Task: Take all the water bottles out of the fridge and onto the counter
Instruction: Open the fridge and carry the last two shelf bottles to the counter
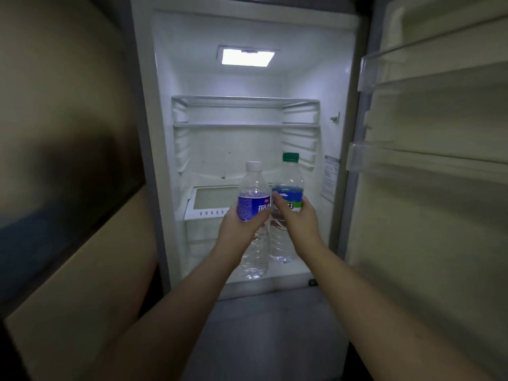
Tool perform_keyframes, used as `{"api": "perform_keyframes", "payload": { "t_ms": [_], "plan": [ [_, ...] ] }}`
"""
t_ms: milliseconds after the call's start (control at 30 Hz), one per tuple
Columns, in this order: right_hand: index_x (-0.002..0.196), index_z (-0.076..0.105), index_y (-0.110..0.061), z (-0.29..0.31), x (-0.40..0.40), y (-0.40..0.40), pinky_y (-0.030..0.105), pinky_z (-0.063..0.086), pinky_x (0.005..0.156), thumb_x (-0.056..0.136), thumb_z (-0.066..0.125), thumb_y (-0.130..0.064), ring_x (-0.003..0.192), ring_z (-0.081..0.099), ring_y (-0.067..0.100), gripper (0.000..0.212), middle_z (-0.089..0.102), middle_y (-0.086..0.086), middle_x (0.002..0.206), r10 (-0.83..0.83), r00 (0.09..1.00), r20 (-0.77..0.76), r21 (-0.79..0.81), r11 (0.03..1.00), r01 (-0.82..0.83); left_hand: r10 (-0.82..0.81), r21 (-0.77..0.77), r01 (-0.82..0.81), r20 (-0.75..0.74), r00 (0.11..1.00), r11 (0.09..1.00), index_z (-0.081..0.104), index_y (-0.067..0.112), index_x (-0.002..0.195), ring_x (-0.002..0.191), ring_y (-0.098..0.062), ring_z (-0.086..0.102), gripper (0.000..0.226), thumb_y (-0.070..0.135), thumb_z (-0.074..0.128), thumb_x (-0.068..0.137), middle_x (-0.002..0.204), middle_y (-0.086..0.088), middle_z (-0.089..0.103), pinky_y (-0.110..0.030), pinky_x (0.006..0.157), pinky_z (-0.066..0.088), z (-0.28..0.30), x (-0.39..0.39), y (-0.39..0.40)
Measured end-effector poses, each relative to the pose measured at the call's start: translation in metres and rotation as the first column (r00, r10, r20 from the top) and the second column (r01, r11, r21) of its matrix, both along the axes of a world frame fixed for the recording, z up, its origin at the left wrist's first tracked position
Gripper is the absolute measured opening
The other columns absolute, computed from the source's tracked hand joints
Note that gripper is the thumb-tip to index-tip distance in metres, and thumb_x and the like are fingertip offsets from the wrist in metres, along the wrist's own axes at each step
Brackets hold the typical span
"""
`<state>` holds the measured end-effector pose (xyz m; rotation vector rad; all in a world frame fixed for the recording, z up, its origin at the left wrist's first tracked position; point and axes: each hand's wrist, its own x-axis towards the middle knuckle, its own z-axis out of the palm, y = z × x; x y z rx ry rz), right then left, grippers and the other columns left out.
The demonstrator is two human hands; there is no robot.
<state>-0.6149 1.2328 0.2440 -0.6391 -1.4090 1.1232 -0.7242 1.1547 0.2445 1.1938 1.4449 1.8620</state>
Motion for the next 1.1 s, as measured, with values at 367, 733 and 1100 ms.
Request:
{"api": "perform_keyframes", "payload": {
  "t_ms": [367, 733, 1100],
  "plan": [
    [0.111, 0.063, -0.015, 0.001, 0.068, -0.058, 0.009, 0.048, 0.056, 0.085, 0.072, -0.032, 0.083, 0.069, 0.007, 0.032, 0.072, 0.000, 0.095, 0.031, 1.000, -0.003, 0.018, 0.999, -0.031, 0.007, 0.021, -0.008, 0.019, 1.000, 1.000, 0.065, 0.021, 0.105, 0.082, -0.015, 0.068, 0.025, 0.028, 0.076, 0.083, 0.095, -0.005, 0.073, -0.018, 0.061, 0.053, 0.001, 0.065, -0.059],
    [0.110, 0.064, -0.020, -0.029, 0.160, -0.119, 0.033, 0.057, 0.080, 0.079, 0.076, -0.043, 0.089, 0.071, 0.013, 0.041, 0.074, -0.002, 0.097, 0.040, 0.998, 0.049, -0.029, 0.999, -0.039, 0.125, -0.064, -0.126, -0.027, 0.992, 0.990, 0.066, 0.017, 0.103, 0.084, -0.021, 0.070, 0.029, 0.031, 0.078, 0.081, 0.090, -0.005, 0.074, -0.031, 0.072, 0.056, -0.029, 0.150, -0.123],
    [0.108, 0.062, -0.020, -0.040, 0.207, -0.182, 0.028, 0.057, 0.078, 0.077, 0.079, -0.038, 0.088, 0.070, 0.010, 0.040, 0.072, -0.001, 0.100, -0.004, 0.999, 0.042, -0.051, 0.999, 0.006, -0.043, -0.035, 0.042, -0.024, 0.999, 0.998, 0.068, 0.018, 0.106, 0.087, -0.020, 0.073, 0.047, 0.042, 0.080, 0.067, 0.092, -0.003, 0.077, -0.032, 0.071, 0.056, -0.035, 0.195, -0.179]
  ]
}}
